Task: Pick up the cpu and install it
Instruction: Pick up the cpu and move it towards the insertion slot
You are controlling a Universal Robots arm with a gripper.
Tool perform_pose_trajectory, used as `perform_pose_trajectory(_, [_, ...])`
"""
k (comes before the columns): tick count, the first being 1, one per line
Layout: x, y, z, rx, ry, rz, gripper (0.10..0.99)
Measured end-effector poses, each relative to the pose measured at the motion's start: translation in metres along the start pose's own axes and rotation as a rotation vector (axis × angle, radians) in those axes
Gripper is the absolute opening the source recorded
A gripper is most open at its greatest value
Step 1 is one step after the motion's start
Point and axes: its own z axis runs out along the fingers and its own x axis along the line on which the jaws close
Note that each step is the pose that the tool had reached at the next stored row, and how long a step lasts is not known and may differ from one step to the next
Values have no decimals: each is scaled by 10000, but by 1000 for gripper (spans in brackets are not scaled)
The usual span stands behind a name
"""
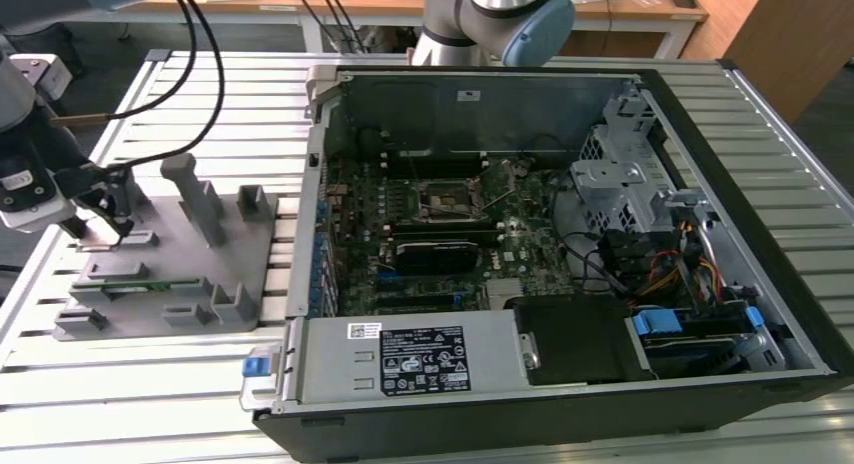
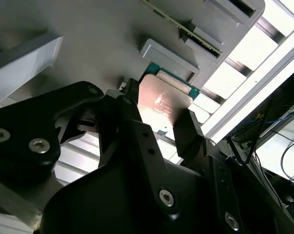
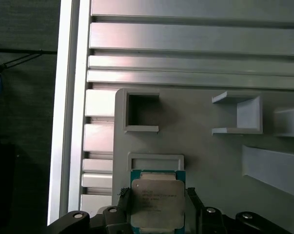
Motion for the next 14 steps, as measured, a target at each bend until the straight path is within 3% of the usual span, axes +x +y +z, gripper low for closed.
perform_pose_trajectory(14, [1,10,-142,-11,0,0,529])
